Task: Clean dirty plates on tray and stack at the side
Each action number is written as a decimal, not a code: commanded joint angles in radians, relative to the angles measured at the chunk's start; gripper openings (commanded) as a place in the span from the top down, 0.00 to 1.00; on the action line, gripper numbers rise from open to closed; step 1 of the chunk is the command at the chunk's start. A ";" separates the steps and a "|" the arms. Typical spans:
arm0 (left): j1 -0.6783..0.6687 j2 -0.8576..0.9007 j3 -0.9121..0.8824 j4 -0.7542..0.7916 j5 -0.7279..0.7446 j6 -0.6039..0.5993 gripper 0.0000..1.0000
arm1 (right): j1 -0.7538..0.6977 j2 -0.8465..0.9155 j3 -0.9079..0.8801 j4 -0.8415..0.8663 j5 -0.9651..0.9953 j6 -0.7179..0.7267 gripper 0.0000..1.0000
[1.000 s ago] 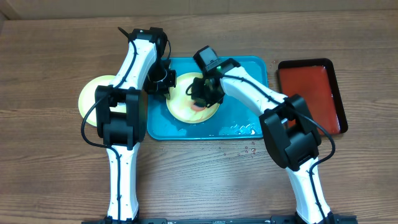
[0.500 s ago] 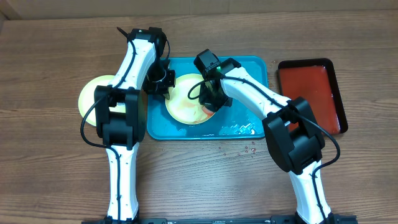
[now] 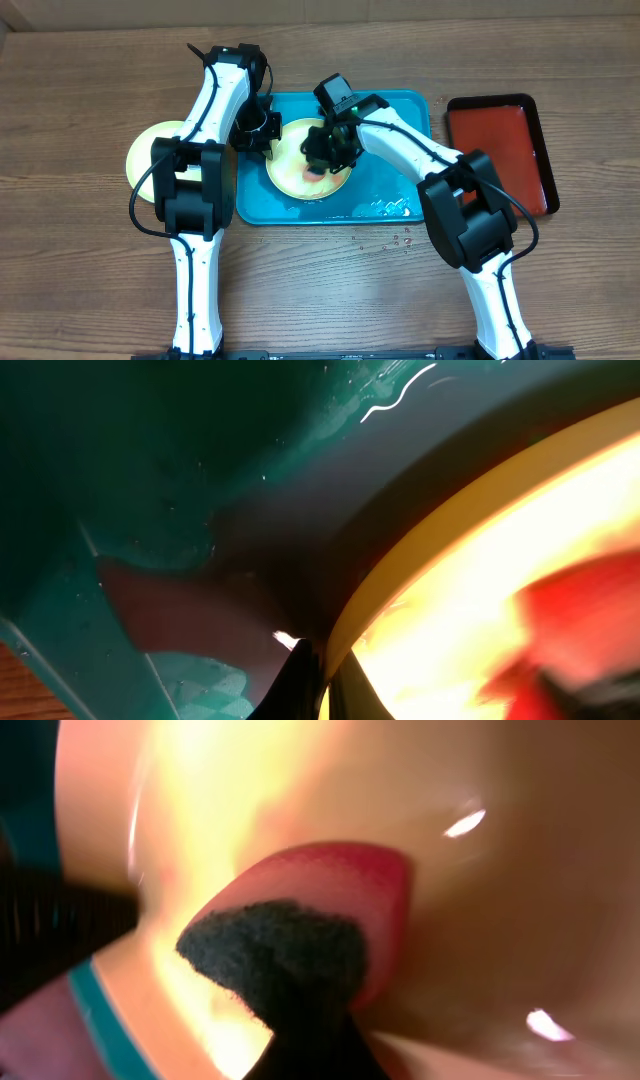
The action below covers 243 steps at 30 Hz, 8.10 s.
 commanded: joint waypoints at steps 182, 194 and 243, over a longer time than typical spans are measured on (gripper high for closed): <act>-0.292 -0.513 -0.004 -0.019 -0.524 -0.131 0.96 | -0.417 -0.529 0.086 -0.456 0.296 -0.155 0.96; 0.240 -0.515 -0.008 -0.075 -0.154 -0.029 0.95 | -0.417 -0.529 0.086 -0.481 0.297 -0.155 0.96; 0.382 -0.543 -0.241 0.163 -0.070 0.083 0.09 | -0.507 -0.528 0.085 -0.515 0.533 -0.442 0.96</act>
